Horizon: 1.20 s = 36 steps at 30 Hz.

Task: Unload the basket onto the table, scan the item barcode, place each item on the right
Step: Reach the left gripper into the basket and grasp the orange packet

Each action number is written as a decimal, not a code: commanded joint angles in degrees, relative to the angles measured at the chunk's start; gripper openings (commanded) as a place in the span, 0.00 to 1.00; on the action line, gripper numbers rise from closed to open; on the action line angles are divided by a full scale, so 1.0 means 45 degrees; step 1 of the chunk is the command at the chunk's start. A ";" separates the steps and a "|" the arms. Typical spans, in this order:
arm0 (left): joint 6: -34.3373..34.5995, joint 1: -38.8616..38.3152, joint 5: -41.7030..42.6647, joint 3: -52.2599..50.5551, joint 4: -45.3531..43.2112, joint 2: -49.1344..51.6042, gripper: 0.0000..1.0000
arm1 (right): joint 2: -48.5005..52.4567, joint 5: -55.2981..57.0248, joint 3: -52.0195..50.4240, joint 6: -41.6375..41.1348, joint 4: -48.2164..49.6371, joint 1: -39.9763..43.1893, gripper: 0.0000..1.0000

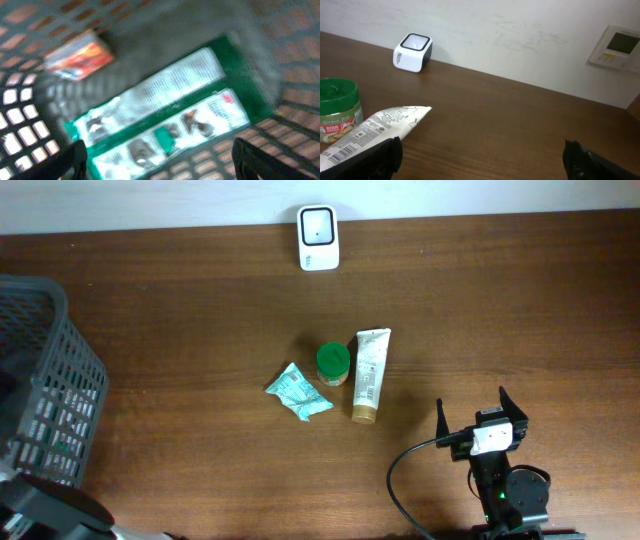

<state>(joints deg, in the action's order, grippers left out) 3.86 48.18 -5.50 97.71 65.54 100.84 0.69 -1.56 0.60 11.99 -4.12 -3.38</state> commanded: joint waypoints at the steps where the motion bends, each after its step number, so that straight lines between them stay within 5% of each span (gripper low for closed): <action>1: -0.0583 0.0452 -0.1836 -0.2424 -0.2220 -0.0029 0.89 | -0.0073 -0.0034 -0.0063 -0.0141 -0.0049 -0.0019 0.98; 7: -0.4269 0.0699 -0.2084 -0.4702 -0.6295 0.0141 0.84 | -0.0073 -0.0034 -0.0063 -0.0136 -0.0049 -0.0019 0.98; 28: -0.5557 0.1889 -0.3317 -0.4872 -1.0282 0.2900 0.75 | -0.0073 -0.0034 -0.0063 -0.0141 -0.0049 -0.0019 0.98; 30: -0.5552 0.1889 -0.3303 -0.4872 -1.0360 0.2909 0.54 | -0.0073 -0.0034 -0.0063 -0.0136 -0.0049 -0.0019 0.98; 32: -0.5552 0.1889 -0.3308 -0.4872 -1.0336 0.3128 0.24 | -0.0073 -0.0034 -0.0063 -0.0136 -0.0049 -0.0019 0.98; 33: -0.5552 0.1889 -0.3317 -0.4872 -1.0248 0.3215 0.00 | -0.0073 -0.0034 -0.0063 -0.0141 -0.0049 -0.0019 0.98; 36: -0.5552 0.1875 -0.3458 -0.4872 -0.9923 0.3206 0.00 | -0.0073 -0.0034 -0.0063 -0.0136 -0.0049 -0.0019 0.98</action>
<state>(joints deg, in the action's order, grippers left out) -21.04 56.36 -20.14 75.94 19.70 113.43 0.69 -1.56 0.60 11.99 -4.12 -3.38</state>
